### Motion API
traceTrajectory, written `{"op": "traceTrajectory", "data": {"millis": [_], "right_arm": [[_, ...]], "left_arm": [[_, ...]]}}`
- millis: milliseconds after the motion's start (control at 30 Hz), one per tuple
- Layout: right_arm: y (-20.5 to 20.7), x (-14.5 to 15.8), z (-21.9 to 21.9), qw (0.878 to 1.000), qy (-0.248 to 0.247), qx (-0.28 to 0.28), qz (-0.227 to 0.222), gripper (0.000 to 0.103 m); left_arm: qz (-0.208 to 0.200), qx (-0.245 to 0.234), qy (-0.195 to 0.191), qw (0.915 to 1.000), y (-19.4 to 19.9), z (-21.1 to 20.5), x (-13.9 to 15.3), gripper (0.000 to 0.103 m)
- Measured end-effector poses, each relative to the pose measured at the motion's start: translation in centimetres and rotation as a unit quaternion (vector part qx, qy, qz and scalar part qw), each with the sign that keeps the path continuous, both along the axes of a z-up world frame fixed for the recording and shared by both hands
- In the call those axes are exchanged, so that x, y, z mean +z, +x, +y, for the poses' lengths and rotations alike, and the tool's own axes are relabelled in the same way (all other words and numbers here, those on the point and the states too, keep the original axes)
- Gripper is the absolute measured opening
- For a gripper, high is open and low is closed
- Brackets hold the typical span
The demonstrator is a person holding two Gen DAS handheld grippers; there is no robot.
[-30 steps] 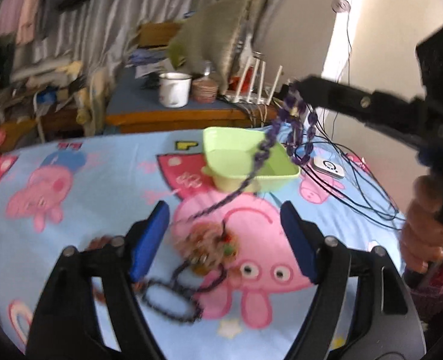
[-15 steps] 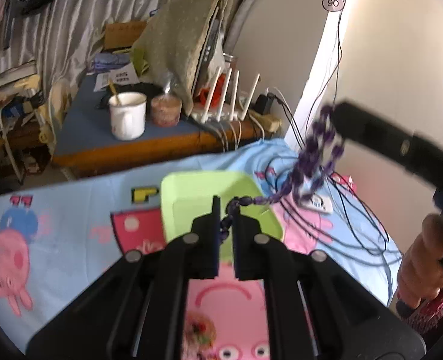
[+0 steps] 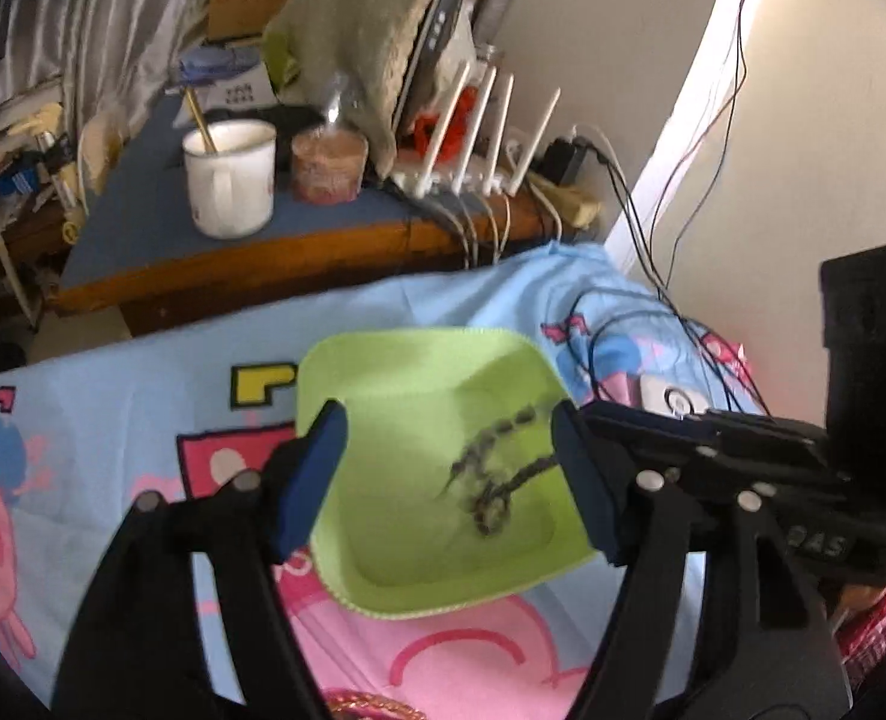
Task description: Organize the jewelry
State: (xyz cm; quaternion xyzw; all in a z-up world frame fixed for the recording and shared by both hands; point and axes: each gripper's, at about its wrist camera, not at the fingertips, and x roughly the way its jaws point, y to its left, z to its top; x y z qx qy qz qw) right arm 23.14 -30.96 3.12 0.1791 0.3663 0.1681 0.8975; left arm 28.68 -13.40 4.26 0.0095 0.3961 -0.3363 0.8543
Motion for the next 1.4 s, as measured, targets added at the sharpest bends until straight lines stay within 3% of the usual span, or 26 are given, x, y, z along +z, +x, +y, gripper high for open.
{"op": "traceTrajectory", "data": {"millis": [100,267,500,767,900,1033,1267,1333,1400], "right_arm": [[-0.6,-0.6,-0.1,1.000,0.008,-0.009,0.001,0.000],[-2.5,0.1,0.6,1.000,0.015,-0.012,-0.012,0.000],[-5.8,-0.2,3.3,0.999,0.024,0.040,-0.012,0.001],[-7.7,-5.8,8.0,0.994,-0.006,0.094,0.057,0.000],[-7.8,-6.6,9.9,0.992,-0.007,0.109,0.061,0.000],[-7.1,-6.4,11.5,0.991,-0.017,0.121,0.050,0.000],[-5.1,-7.5,12.5,0.991,-0.014,0.118,0.066,0.000],[-5.1,-7.7,12.1,0.992,-0.012,0.107,0.069,0.000],[-5.5,-7.8,11.1,0.993,-0.005,0.096,0.071,0.000]], "left_arm": [[0.020,0.012,-0.011,0.9997,0.4,1.5,-0.3,0.067],[0.008,0.031,-0.026,0.9992,-1.2,5.1,1.2,0.067],[-0.011,0.056,-0.040,0.9976,-5.1,10.2,2.1,0.067],[0.012,0.073,-0.030,0.9969,-9.7,14.2,-1.4,0.067],[0.033,0.072,-0.026,0.9965,-11.0,15.2,-3.7,0.066],[0.049,0.060,-0.022,0.9968,-11.9,15.3,-5.4,0.058],[0.053,0.034,-0.008,0.9980,-11.8,13.5,-6.8,0.058],[0.052,0.023,0.009,0.9983,-11.4,12.4,-7.6,0.050],[0.070,0.014,0.032,0.9969,-10.5,11.4,-9.0,0.019]]}}
